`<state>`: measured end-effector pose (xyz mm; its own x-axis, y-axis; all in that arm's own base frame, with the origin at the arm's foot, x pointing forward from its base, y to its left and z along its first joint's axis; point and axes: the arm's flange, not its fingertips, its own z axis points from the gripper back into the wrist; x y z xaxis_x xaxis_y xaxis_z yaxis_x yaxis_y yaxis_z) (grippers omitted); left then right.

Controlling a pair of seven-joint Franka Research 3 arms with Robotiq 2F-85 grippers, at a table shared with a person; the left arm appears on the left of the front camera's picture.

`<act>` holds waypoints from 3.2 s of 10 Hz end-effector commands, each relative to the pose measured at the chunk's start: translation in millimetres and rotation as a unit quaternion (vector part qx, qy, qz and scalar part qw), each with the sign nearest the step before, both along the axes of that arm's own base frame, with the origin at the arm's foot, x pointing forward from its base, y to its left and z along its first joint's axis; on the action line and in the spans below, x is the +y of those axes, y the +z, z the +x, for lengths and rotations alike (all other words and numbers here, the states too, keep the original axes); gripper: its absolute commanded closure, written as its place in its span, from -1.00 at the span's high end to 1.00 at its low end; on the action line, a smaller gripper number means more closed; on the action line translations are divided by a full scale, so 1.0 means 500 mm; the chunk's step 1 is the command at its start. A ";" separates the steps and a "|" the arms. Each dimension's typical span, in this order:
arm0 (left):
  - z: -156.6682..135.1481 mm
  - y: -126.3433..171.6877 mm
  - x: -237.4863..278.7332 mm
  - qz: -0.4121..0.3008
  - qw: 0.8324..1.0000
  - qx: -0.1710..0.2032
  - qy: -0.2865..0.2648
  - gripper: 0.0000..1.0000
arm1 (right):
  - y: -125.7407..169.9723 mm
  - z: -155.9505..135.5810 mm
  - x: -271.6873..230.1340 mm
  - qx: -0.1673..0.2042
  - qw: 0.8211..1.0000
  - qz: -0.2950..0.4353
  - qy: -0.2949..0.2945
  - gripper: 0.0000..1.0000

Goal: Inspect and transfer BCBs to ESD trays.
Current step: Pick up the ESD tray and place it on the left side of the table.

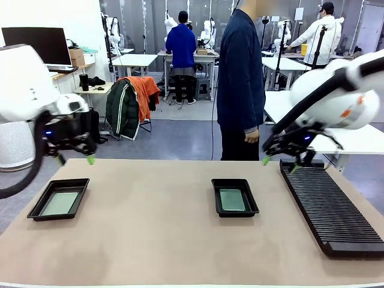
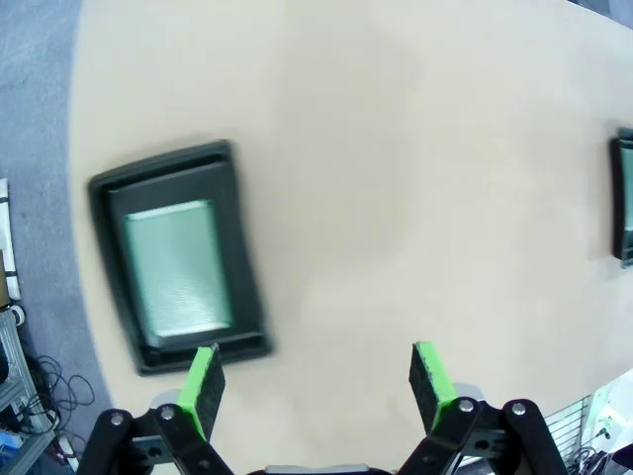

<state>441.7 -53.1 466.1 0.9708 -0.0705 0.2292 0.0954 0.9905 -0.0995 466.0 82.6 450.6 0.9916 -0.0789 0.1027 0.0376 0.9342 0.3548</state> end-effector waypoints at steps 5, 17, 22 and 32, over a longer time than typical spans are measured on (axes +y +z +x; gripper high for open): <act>-0.081 0.011 -0.497 0.035 0.999 -0.017 0.016 1.00 | 0.024 0.011 -0.306 0.051 0.994 0.100 0.018 1.00; 0.024 -0.251 -0.886 0.013 0.999 -0.042 0.028 1.00 | 0.002 0.015 -0.379 0.054 0.992 0.109 0.030 1.00; 0.070 -0.281 -0.872 0.032 0.998 -0.005 0.051 1.00 | 0.002 0.015 -0.379 0.054 0.992 0.109 0.030 1.00; 0.093 -0.299 -0.847 0.028 0.999 0.016 0.043 1.00 | 0.002 0.015 -0.379 0.054 0.992 0.109 0.030 1.00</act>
<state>483.2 -480.2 320.7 0.9744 0.0087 0.2245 -0.0032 0.9997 -0.0249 477.0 -110.4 453.0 0.9999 0.0011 -0.0171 0.0087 0.8276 0.5613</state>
